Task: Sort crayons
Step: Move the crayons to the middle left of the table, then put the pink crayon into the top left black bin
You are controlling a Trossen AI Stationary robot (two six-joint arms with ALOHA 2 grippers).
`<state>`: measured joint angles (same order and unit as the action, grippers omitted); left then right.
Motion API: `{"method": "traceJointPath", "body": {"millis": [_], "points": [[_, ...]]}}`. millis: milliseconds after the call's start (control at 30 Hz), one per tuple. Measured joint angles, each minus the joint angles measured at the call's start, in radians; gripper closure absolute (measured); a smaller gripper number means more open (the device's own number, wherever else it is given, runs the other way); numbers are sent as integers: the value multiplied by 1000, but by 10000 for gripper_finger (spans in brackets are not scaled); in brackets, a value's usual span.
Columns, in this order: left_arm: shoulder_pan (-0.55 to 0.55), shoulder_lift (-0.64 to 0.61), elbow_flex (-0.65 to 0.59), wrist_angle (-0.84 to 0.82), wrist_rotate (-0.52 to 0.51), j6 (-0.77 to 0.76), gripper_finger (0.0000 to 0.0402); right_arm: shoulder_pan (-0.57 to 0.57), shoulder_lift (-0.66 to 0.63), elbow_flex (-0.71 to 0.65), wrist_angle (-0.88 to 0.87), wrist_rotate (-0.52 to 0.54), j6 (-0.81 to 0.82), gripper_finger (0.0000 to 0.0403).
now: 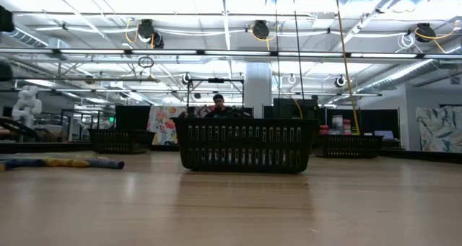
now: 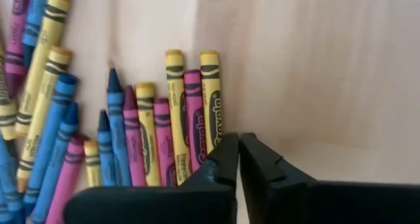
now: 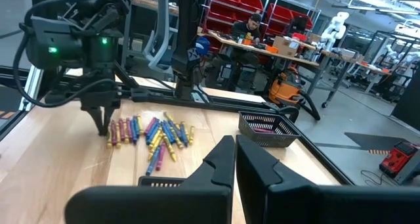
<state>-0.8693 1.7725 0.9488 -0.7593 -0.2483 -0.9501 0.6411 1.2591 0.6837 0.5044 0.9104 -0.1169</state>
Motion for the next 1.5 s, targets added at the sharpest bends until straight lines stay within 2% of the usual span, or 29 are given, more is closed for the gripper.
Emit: {"method": "traceJointPath", "body": {"millis": [367,533,700,767,933,1033,1200,1367,1500], "points": [[37,-21,-9,7,-63,69,398,0,0,0,0,0,0,403],[42,-102,-14,-3,-158,66,398,0,0,0,-1,0,0,403],[27,-195,-11,-5,-139,20,398,0,0,0,-1,0,0,403],[15,-219,-10,-36,-116,-32,398,0,0,0,-3,0,0,403],[-40,-237,-10,-158,-19,-297,397,0,0,0,-9,0,0,403],[-80,-237,-33,-131,31,-412,381,0,0,0,-9,0,0,403],[-112,-237,-108,-37,41,-577,330,0,0,0,-9,0,0,403],[-112,-237,-173,52,-4,-600,293,0,0,0,-8,0,0,403],[-112,-234,-201,65,-20,-581,286,0,0,0,-8,0,4,403]]}}
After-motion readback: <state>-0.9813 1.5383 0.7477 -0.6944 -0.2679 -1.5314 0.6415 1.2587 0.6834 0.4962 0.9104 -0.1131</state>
